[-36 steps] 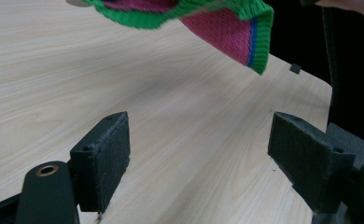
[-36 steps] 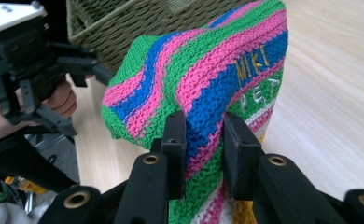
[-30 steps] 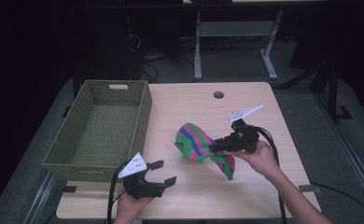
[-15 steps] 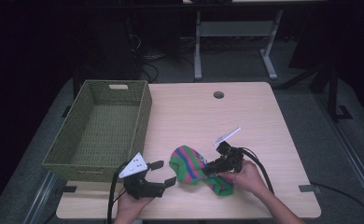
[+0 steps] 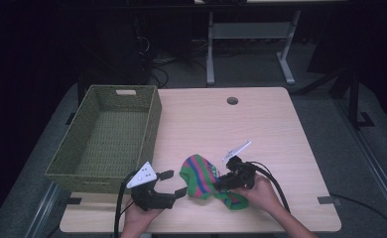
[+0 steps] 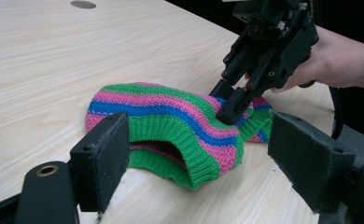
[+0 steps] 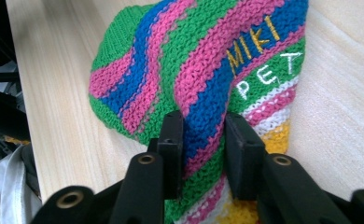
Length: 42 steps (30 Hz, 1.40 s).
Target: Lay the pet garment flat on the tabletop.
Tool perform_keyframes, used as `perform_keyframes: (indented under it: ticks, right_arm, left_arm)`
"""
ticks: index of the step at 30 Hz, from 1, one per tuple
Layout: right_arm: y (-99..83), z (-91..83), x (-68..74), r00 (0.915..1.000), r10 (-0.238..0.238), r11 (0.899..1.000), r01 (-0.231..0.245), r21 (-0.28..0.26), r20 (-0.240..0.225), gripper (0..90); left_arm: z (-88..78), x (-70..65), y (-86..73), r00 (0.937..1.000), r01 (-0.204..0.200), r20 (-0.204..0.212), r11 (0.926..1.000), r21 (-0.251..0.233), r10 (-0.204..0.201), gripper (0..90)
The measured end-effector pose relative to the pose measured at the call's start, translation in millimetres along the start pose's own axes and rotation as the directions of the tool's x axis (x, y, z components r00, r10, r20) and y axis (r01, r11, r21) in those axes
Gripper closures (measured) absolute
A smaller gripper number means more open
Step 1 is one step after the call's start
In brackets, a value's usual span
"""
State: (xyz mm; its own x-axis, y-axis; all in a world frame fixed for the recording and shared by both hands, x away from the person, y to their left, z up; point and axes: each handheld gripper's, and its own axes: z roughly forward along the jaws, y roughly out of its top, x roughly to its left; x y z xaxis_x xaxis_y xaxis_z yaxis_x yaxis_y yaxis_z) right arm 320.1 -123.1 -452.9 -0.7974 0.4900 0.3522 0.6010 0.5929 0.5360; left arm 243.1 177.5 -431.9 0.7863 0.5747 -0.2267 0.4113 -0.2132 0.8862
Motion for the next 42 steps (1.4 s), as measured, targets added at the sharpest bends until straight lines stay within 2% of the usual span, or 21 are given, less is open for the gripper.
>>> perform_keyframes:
  ticks: [1,2,4,5,7,9,13,14,15,17,19,22,24,25,27,30,31,32,35,37,42]
  right_arm:
    - [0.0,-0.6,0.4,0.9999,0.006,1.0,-0.006,-0.001,-0.009,63.0]
    - [0.0,-0.5,-0.6,0.9996,-0.008,1.0,0.008,0.0,-0.026,59.0]
    - [0.7,-1.3,0.0,0.9991,-0.007,1.0,0.007,0.005,-0.041,56.4]
    - [2.1,-5.2,1.2,0.9989,-0.006,1.0,0.006,-0.002,-0.047,50.7]
    - [2.8,-7.0,1.7,0.999,-0.01,1.0,0.01,-0.004,-0.044,49.0]
    - [4.9,-13.2,5.0,0.9992,-0.033,0.999,0.032,-0.02,-0.022,46.9]
    - [10.7,-26.6,16.2,0.9965,-0.083,0.996,0.083,-0.036,-0.005,44.5]
    - [10.7,-26.6,16.2,0.9965,-0.083,0.996,0.083,-0.036,-0.005,44.5]
    - [13.6,-32.1,21.8,0.9942,-0.108,0.992,0.108,-0.066,0.001,44.1]
    - [15.9,-34.8,25.9,0.9904,-0.136,0.987,0.133,-0.087,-0.025,44.1]
    - [17.8,-34.8,32.1,0.985,-0.171,0.982,0.168,-0.088,-0.025,44.1]
    - [19.4,-30.5,41.2,0.9738,-0.224,0.972,0.22,-0.077,-0.043,44.2]
    - [20.2,-25.0,45.8,0.968,-0.242,0.969,0.238,-0.064,-0.066,43.6]
    - [20.8,-21.8,47.4,0.9624,-0.261,0.964,0.257,-0.061,-0.075,43.5]
    - [22.4,-15.2,51.9,0.9551,-0.285,0.958,0.282,-0.05,-0.08,43.6]
    - [24.7,-7.2,55.0,0.9505,-0.299,0.954,0.297,-0.032,-0.084,43.8]
    - [27.3,1.9,56.7,0.9465,-0.313,0.949,0.314,-0.006,-0.077,44.0]
    - [27.3,1.9,56.7,0.9465,-0.313,0.949,0.314,-0.006,-0.077,44.0]
    - [31.8,17.0,56.1,0.9409,-0.333,0.942,0.335,0.031,-0.06,45.4]
    - [34.7,29.8,55.6,0.9385,-0.344,0.936,0.345,0.066,-0.03,46.4]
    - [34.4,41.5,54.3,0.9441,-0.329,0.94,0.33,0.092,-0.027,47.0]
  left_arm:
    - [0.0,0.0,0.0,1.0,0.0,0.0,1.0,0.0,0.0,20.5]
    - [0.0,0.1,0.0,1.0,0.0,0.0,1.0,-0.001,0.0,20.5]
    - [0.0,-0.8,-0.1,1.0,0.001,-0.001,1.0,-0.004,-0.001,20.5]
    - [-0.2,-1.5,0.3,1.0,-0.002,-0.004,1.0,-0.009,0.002,20.5]
    - [-0.5,-1.7,0.4,1.0,-0.006,-0.006,0.9999,-0.011,0.005,20.5]
    - [-0.9,-1.3,0.3,1.0,-0.004,-0.009,0.9999,-0.014,0.004,20.6]
    - [-2.3,1.3,0.5,0.9999,0.012,-0.003,0.9996,-0.025,-0.012,20.5]
    - [-2.3,1.3,0.5,0.9999,0.012,-0.003,0.9996,-0.025,-0.012,20.5]
    - [-2.7,1.8,0.5,0.9999,0.014,-0.005,0.9996,-0.025,-0.014,20.5]
    - [-3.6,2.3,0.4,0.9998,0.016,-0.006,0.9994,-0.031,-0.017,20.5]
    - [-4.1,2.6,0.5,0.9998,0.017,-0.008,0.9994,-0.032,-0.017,20.6]
    - [-4.3,2.8,0.4,0.9998,0.018,-0.009,0.9993,-0.031,-0.019,20.5]
    - [-4.4,2.9,0.2,0.9997,0.022,-0.006,0.9992,-0.033,-0.022,20.5]
    - [-4.4,2.9,0.2,0.9997,0.022,-0.006,0.9992,-0.033,-0.022,20.5]
    - [-4.0,2.9,0.1,0.9997,0.023,-0.004,0.9993,-0.03,-0.023,20.6]
    - [-3.7,2.8,0.0,0.9998,0.02,-0.005,0.9994,-0.027,-0.02,20.5]
    - [-3.8,2.8,0.1,0.9998,0.021,-0.005,0.9993,-0.029,-0.021,20.5]
    - [-3.9,3.0,0.1,0.9998,0.021,-0.004,0.9994,-0.028,-0.022,20.5]
    - [-4.0,3.3,-0.2,0.9996,0.027,-0.004,0.9991,-0.033,-0.027,20.5]
    - [-4.6,3.5,0.1,0.9997,0.025,-0.004,0.9992,-0.032,-0.025,20.5]
    - [-5.3,3.9,0.4,0.9997,0.026,-0.002,0.999,-0.036,-0.026,20.5]
